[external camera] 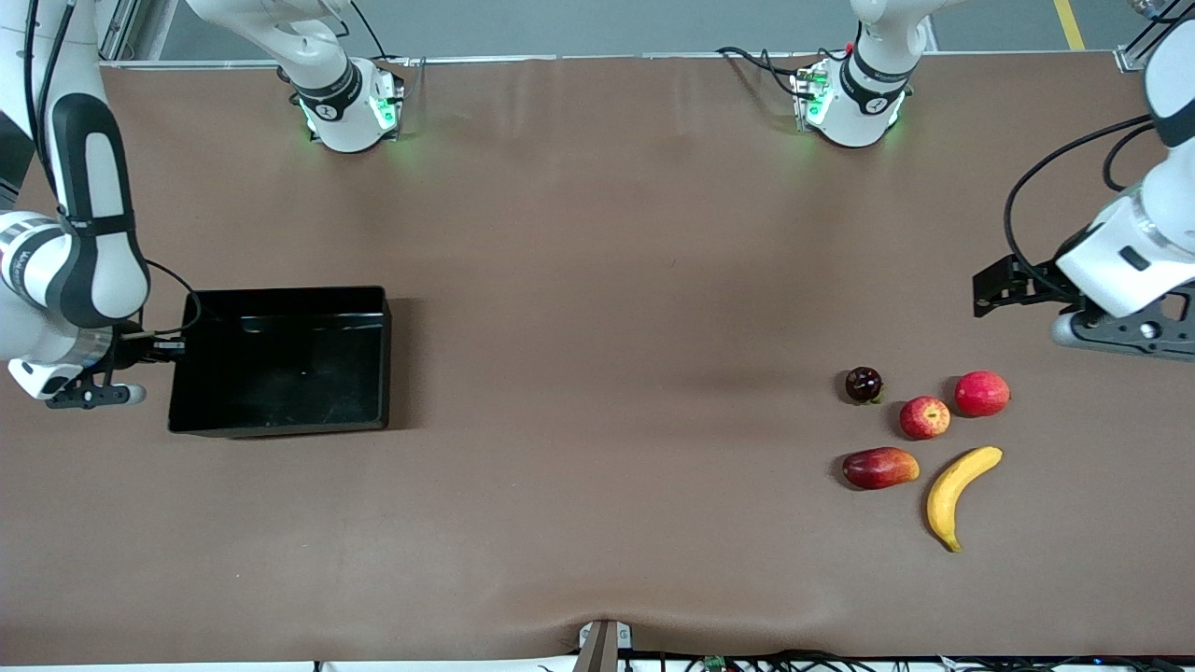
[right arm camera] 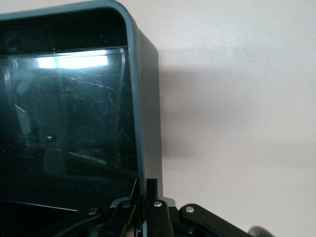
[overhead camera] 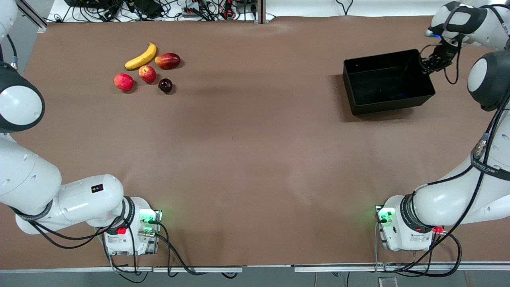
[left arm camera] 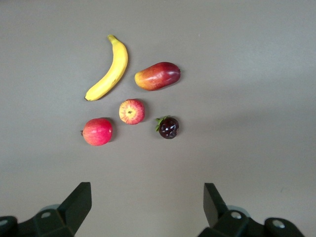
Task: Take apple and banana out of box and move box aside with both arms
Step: 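Drag the black tray away with the right gripper while the left gripper withdraws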
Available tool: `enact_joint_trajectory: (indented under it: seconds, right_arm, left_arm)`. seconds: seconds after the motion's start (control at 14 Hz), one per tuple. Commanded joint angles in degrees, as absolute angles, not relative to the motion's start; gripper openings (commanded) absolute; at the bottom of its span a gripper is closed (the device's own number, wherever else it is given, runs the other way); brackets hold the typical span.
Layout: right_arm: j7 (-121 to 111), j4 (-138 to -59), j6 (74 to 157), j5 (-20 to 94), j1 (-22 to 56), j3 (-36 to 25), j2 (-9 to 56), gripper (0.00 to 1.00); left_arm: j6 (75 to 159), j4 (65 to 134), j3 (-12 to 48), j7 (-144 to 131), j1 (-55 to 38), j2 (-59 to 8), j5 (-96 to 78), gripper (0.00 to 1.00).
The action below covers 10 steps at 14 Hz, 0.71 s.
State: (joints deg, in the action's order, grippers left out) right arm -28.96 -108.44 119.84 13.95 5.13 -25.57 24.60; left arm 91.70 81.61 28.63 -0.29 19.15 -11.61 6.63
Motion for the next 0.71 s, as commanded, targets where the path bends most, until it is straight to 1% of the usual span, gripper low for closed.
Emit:
enact_joint_trajectory:
  seconds: [0.0,0.07,0.21,0.29,0.36,0.43,0.57,0.64]
  right_arm:
    - [-31.0,-108.7,120.1,15.5,2.5,-25.2,24.7,0.00]
    - [-31.1,-108.7,120.8,15.6,2.4,-25.2,25.4,0.00]
    - [-31.1,-108.8,122.0,15.6,1.8,-25.2,27.2,0.00]
    - [-31.1,-108.5,122.1,15.6,1.7,-25.2,27.9,0.03]
    - [-31.1,-108.3,121.6,15.6,1.8,-25.2,28.0,0.44]
    - [-31.0,-107.8,121.3,15.6,2.0,-25.2,28.1,0.99]
    - [-31.1,-105.8,119.6,15.2,2.6,-25.2,28.0,1.00]
    - [-31.0,-104.1,117.7,15.2,2.8,-25.2,28.0,1.00]
  left_arm:
    - [88.2,80.8,28.7,-1.1,19.7,-10.8,5.6,1.00]
    - [88.2,80.5,28.7,-1.1,19.8,-9.9,5.8,1.00]
    - [88.1,81.7,27.6,-1.5,20.6,-5.7,5.5,1.00]
    - [88.1,82.3,27.2,-2.2,20.5,-4.9,5.5,1.00]
    - [88.1,82.6,26.3,-2.9,19.9,-4.3,5.5,1.00]
    - [88.1,83.7,21.8,-3.1,16.4,-3.1,5.3,1.00]
    - [88.2,85.9,10.2,-5.3,4.4,-0.7,3.9,1.00]
    - [88.2,86.5,7.1,-5.8,1.4,-0.2,3.3,1.00]
